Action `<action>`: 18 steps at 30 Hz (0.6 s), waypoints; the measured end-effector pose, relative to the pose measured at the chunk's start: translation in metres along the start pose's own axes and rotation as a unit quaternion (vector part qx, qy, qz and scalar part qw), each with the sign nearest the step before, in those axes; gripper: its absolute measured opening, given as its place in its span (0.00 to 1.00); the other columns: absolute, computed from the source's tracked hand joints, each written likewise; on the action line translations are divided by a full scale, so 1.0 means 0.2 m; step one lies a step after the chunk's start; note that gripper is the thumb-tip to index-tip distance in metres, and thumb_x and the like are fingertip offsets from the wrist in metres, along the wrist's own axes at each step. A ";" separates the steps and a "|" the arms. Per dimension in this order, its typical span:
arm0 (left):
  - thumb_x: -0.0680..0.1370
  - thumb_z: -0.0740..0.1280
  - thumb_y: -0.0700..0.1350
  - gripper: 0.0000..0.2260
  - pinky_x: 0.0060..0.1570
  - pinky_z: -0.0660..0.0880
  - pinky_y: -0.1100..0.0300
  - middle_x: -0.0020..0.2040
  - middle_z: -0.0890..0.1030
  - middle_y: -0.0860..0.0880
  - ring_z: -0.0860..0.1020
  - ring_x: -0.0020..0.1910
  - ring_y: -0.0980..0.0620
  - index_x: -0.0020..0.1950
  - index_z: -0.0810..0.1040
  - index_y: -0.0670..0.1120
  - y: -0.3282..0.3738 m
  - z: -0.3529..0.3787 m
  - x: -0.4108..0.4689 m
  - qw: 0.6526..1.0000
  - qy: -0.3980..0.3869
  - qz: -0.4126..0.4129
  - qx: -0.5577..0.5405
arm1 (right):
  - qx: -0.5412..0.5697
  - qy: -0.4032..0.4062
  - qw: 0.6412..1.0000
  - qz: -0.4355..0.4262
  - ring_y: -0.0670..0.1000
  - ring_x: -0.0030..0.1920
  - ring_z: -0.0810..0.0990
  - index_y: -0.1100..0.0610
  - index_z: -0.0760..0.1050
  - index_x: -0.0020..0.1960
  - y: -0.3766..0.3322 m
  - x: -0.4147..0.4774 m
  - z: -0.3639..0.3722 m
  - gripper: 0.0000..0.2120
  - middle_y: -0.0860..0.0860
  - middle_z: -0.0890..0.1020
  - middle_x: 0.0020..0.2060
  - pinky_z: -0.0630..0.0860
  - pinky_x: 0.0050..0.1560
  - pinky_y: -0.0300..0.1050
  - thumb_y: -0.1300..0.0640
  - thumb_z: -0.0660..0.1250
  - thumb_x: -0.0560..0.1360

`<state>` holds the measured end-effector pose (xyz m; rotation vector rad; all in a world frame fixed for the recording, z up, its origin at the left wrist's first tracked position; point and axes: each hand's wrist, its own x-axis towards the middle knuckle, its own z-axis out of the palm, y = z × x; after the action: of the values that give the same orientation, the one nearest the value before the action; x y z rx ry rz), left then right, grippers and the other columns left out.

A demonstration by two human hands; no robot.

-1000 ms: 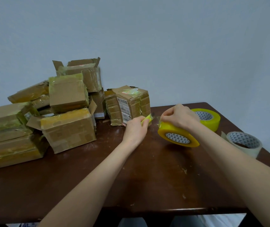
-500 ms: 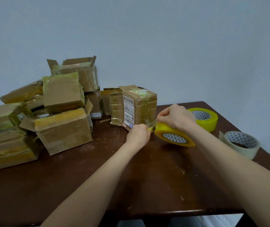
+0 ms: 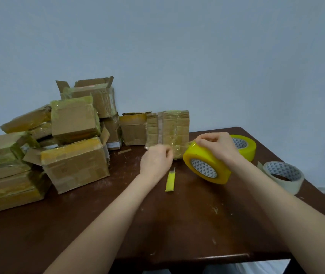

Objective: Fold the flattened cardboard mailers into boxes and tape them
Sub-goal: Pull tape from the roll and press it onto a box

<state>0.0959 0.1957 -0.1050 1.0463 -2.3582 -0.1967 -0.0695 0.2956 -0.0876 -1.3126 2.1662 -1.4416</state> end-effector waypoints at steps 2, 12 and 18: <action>0.79 0.65 0.49 0.10 0.45 0.73 0.66 0.49 0.81 0.53 0.77 0.46 0.56 0.57 0.81 0.48 0.11 -0.09 0.03 0.985 0.027 0.001 -0.170 | 0.006 0.002 1.000 -0.022 0.47 0.52 0.79 0.44 0.83 0.44 0.00 -0.03 -0.01 0.03 0.45 0.84 0.47 0.77 0.54 0.50 0.49 0.69 0.74; 0.75 0.70 0.42 0.06 0.31 0.75 0.67 0.39 0.81 0.49 0.79 0.33 0.54 0.39 0.81 0.47 0.30 -0.04 0.04 0.943 -0.055 -0.039 -0.326 | -0.023 0.032 0.998 -0.041 0.46 0.44 0.77 0.40 0.80 0.41 0.00 -0.13 -0.13 0.02 0.40 0.79 0.36 0.75 0.47 0.47 0.46 0.70 0.72; 0.77 0.67 0.43 0.07 0.47 0.80 0.53 0.40 0.82 0.51 0.81 0.43 0.51 0.39 0.80 0.50 0.41 0.01 0.06 0.944 0.003 -0.038 -0.327 | -0.080 0.065 0.994 0.043 0.53 0.52 0.76 0.50 0.68 0.54 0.01 -0.10 -0.16 0.16 0.49 0.77 0.48 0.72 0.50 0.47 0.41 0.66 0.74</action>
<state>0.0359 0.2435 -0.0732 0.7934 -2.0089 -0.9289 -0.0777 0.3309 -0.0790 -1.1891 2.4344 -1.3812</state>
